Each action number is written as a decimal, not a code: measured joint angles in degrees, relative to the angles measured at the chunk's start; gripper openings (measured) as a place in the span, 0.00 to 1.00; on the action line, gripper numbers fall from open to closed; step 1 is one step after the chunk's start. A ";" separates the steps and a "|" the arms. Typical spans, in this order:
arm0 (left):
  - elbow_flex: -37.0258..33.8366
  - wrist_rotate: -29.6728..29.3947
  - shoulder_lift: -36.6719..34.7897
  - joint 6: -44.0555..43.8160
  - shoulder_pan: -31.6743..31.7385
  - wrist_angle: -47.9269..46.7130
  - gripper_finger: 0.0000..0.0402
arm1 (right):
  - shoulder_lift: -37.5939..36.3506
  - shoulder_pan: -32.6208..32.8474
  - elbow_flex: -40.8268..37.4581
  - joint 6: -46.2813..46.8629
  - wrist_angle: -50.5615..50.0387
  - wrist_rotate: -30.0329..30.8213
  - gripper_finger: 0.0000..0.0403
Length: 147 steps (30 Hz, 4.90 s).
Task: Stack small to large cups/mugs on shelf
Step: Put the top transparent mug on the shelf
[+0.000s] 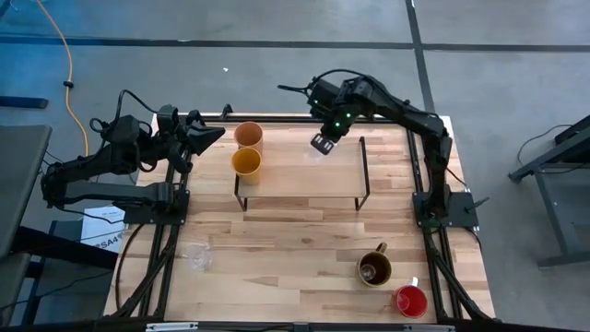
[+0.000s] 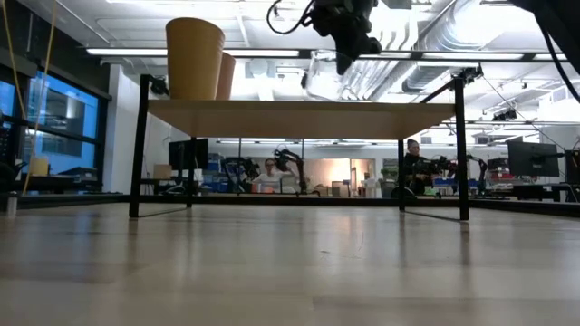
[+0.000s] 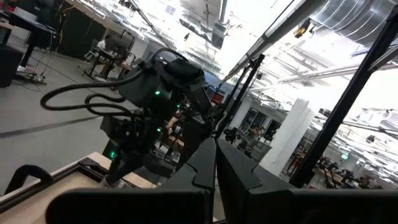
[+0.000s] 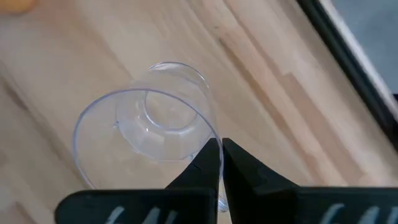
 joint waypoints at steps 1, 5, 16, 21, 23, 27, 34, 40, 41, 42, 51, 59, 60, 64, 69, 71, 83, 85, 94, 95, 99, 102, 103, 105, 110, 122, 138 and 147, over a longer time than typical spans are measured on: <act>0.00 -0.01 0.00 0.00 -0.02 0.00 0.01 | -0.06 0.20 0.01 0.66 -0.11 -0.03 0.00; 0.01 -0.01 0.02 0.02 0.00 0.00 0.01 | -0.11 0.43 0.01 4.19 -0.20 -0.04 0.00; 0.01 -0.01 0.01 0.04 0.00 0.00 0.01 | -0.43 -0.52 -0.01 9.19 -0.20 -4.17 0.00; 0.01 -0.02 0.02 0.14 -0.01 0.01 0.01 | -0.40 0.96 -2.66 11.22 -0.16 -2.86 0.00; 0.01 -0.03 0.00 0.15 -0.01 0.00 0.01 | -0.39 1.55 -4.05 11.27 -0.22 -2.88 0.00; 0.01 -0.03 0.00 0.15 -0.01 0.02 0.01 | -1.88 2.65 -6.36 10.98 -0.26 -2.80 0.00; 0.01 -0.03 0.02 0.15 0.00 0.00 0.01 | -13.71 1.73 -13.04 15.20 -0.13 0.62 0.00; 0.01 -0.03 0.02 0.13 -0.01 0.01 0.01 | -24.76 -0.10 -27.57 20.00 -0.38 -0.24 0.00; 0.01 -0.03 0.02 0.13 -0.01 0.00 0.01 | -25.75 -0.27 -29.21 20.73 -0.40 -0.58 0.00; 0.01 -0.07 0.02 0.13 0.00 0.00 0.01 | -26.41 -0.38 -30.26 21.33 -0.37 -0.96 0.00; 0.01 -1.50 0.01 0.09 -0.02 0.00 0.01 | -23.62 -0.03 -27.11 21.72 -0.14 -1.66 0.00; 0.01 -1.50 0.02 -0.02 0.00 0.01 0.01 | -17.56 -0.99 -26.83 20.44 -0.11 -1.05 0.00; 0.01 -1.49 0.02 -0.03 -0.02 0.02 0.01 | -17.34 -1.01 -26.83 20.48 -0.14 -0.73 0.00; 0.01 -1.48 0.00 -0.04 -0.02 0.02 0.01 | -17.11 -1.21 -26.83 21.79 -0.10 0.27 0.00; 0.01 -1.48 0.02 -0.07 -0.02 0.02 0.01 | -17.13 -1.24 -26.83 23.30 0.11 0.24 0.00; 0.01 -1.48 0.02 -0.07 -0.02 0.02 0.01 | -17.13 -1.24 -26.83 23.46 0.46 0.24 0.01; 0.01 1.17 0.02 -0.20 -0.02 0.02 0.01 | -17.13 -1.24 -26.83 24.56 1.98 2.41 0.19; 0.01 1.14 0.01 -0.20 -0.02 0.02 0.01 | -17.14 -1.24 -26.83 24.44 2.77 4.20 0.23; 0.01 1.14 0.02 -0.16 -0.01 0.02 0.01 | -17.74 -1.24 -18.34 17.82 0.30 13.29 0.34; 0.01 1.13 0.02 -0.17 -0.02 0.02 0.01 | -18.50 -1.22 -17.46 16.88 0.28 13.46 0.34; 0.01 1.13 0.02 -0.15 -0.01 0.02 0.01 | -22.09 -1.25 -19.12 14.07 0.04 14.13 0.25; 0.01 0.79 0.02 -0.10 -0.02 0.02 0.01 | -25.63 -1.67 -24.88 13.79 0.17 13.35 0.08; 0.01 0.36 0.02 -0.02 -0.02 0.02 0.01 | -27.43 -2.01 -27.54 13.77 -0.11 12.09 0.04; 0.01 0.03 0.02 -0.02 0.00 0.02 0.01 | -30.31 -2.50 -33.05 13.92 -0.37 10.34 0.04; 0.01 0.03 0.02 -0.02 -0.01 0.02 0.01 | -35.62 -2.79 -45.16 13.99 7.72 3.82 0.01; 0.01 0.02 0.02 -1.33 -0.01 0.01 0.01 | -35.63 -2.71 -52.99 16.70 25.27 -4.13 0.00; 0.01 0.01 0.01 -1.36 0.00 0.00 0.01 | -28.96 -1.56 -52.97 19.00 43.22 -7.67 0.00; 0.01 0.01 0.02 -1.36 -0.02 -0.01 0.01 | -28.54 -1.26 -52.99 20.27 49.66 -5.91 0.00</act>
